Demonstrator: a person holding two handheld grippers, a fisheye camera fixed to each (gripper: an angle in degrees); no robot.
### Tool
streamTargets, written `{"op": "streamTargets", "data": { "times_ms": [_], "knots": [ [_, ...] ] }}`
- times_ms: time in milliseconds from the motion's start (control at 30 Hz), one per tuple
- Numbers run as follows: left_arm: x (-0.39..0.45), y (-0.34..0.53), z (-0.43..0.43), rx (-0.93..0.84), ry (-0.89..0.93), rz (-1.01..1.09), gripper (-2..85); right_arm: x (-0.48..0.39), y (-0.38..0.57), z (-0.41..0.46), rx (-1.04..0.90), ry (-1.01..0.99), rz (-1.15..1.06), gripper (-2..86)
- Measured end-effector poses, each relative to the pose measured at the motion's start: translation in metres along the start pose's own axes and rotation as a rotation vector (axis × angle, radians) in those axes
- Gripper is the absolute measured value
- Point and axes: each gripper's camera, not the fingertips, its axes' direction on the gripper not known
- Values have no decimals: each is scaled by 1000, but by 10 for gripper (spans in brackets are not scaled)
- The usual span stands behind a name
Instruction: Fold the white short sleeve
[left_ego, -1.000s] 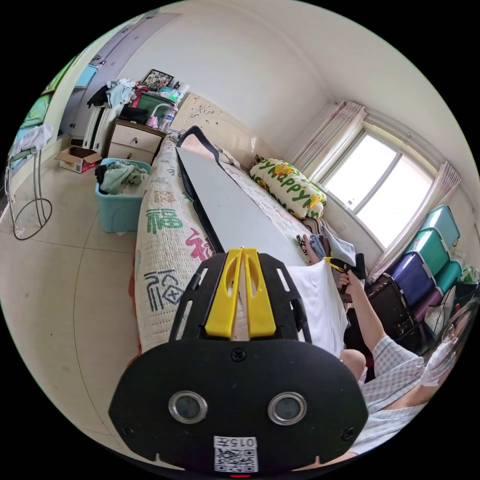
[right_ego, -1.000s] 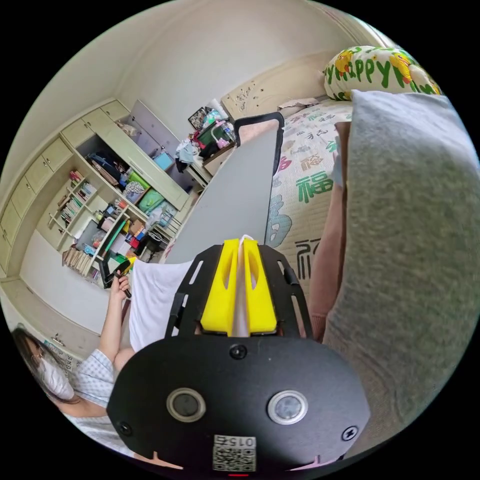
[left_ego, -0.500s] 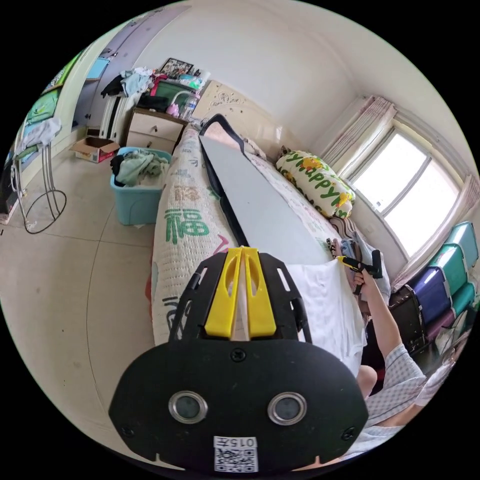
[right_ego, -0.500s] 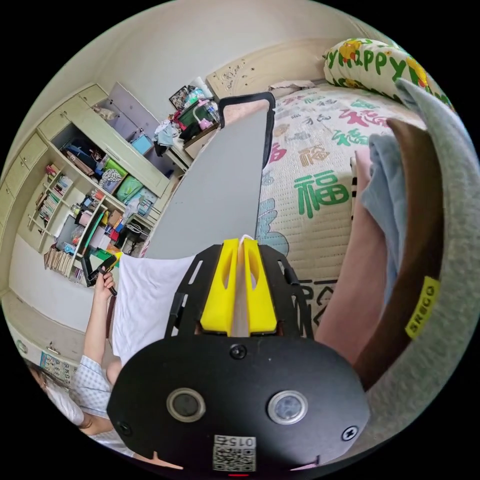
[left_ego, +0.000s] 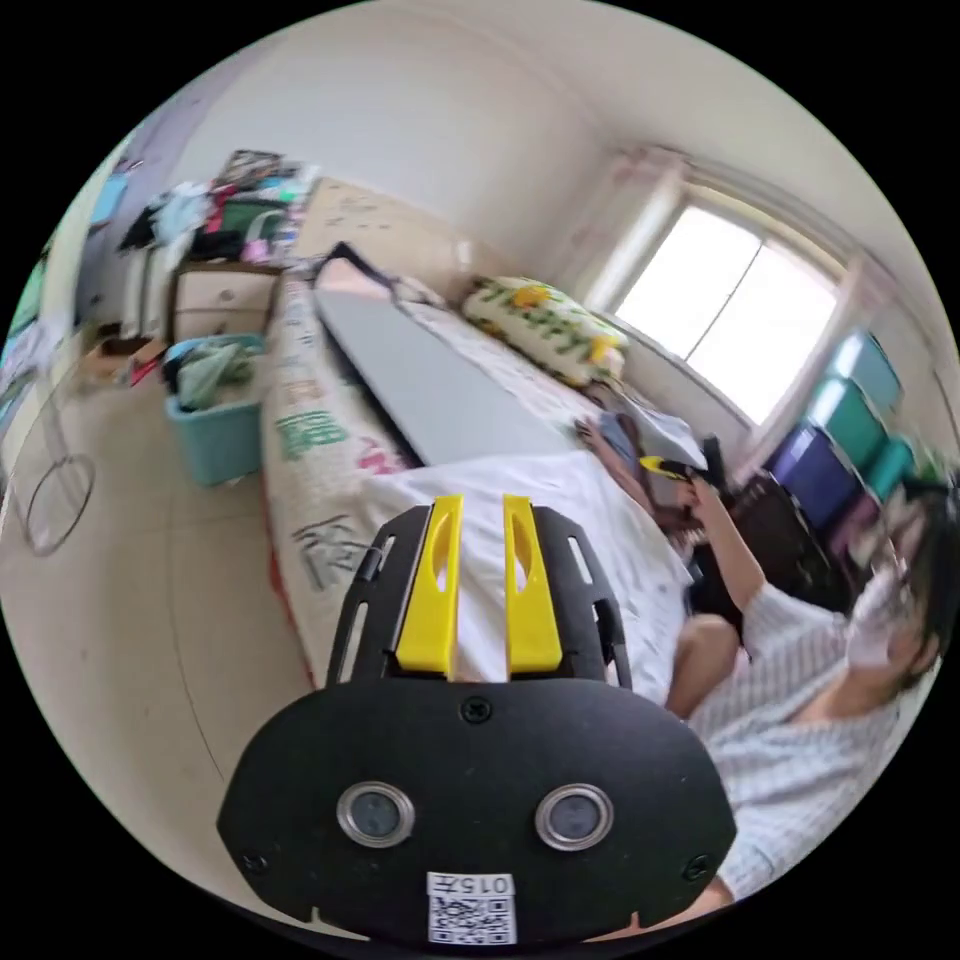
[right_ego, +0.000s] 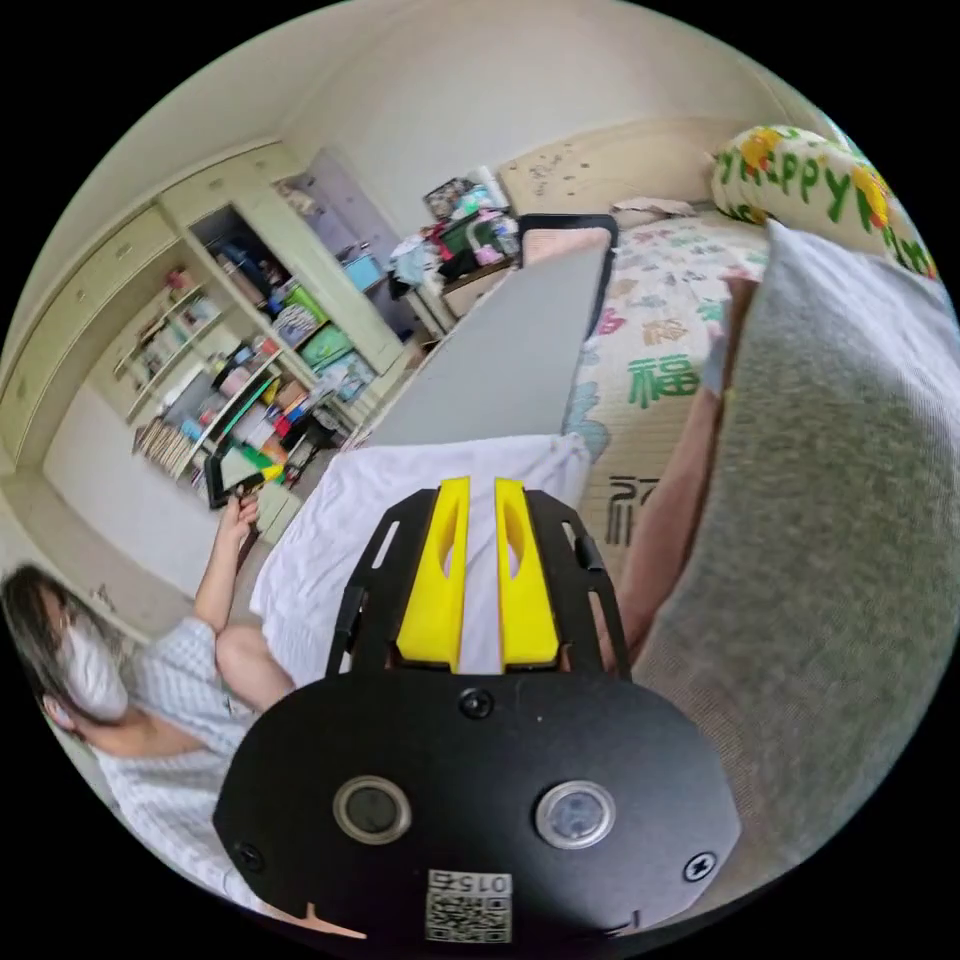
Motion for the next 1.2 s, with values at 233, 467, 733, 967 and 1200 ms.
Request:
{"op": "streamTargets", "data": {
  "times_ms": [233, 467, 733, 967, 1200],
  "knots": [
    [131, 33, 81, -381, -12, 359, 102, -107, 63, 44, -177, -96, -304, 96],
    [122, 85, 127, -419, -108, 310, 89, -124, 87, 81, -295, 17, -335, 103],
    [114, 106, 128, -380, -43, 318, 5, -132, 96, 64, -245, 29, -296, 22],
    [128, 122, 104, -283, 52, 407, -4, -158, 108, 27, -185, -23, -362, 5],
    [108, 144, 151, -501, 64, 419, -4, -157, 120, 59, -417, -11, -388, 1]
  ]
}}
